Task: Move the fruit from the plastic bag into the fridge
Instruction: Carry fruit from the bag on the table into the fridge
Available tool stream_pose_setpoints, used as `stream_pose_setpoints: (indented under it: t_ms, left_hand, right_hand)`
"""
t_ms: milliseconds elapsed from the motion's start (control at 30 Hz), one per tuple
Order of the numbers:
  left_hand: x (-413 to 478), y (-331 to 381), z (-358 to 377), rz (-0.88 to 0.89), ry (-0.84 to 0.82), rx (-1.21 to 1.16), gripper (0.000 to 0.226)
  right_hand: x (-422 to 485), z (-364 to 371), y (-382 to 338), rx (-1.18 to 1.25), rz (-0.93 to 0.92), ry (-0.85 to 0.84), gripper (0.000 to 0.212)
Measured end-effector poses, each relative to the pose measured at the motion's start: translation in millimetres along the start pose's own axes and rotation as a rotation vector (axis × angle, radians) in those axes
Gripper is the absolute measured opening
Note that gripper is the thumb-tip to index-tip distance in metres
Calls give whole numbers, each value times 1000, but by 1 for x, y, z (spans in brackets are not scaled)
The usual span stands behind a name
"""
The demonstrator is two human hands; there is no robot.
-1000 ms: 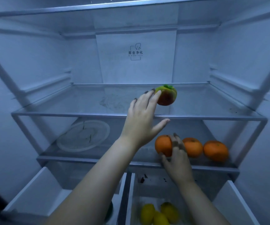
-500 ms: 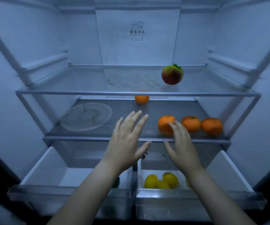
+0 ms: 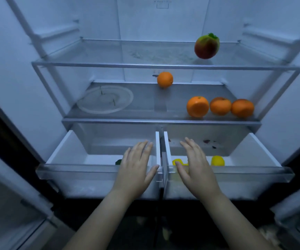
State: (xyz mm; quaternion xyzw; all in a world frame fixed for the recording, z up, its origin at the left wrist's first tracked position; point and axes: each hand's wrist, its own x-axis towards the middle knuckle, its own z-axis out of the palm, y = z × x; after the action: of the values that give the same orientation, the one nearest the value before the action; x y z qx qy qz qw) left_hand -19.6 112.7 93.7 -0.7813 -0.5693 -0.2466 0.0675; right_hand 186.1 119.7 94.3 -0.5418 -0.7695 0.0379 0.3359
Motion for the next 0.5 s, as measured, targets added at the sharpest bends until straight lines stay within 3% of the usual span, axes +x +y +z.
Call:
stream_pose_setpoints:
  t_ms: [267,500]
  left_hand:
    - [-34,0,10,33,-77,80,55]
    - [-47,-1,19,85,-17,68,50]
  right_hand:
    - [-35,8,-10,-34,25,67,39]
    - [-56,14,-10,-62,-24,92,34]
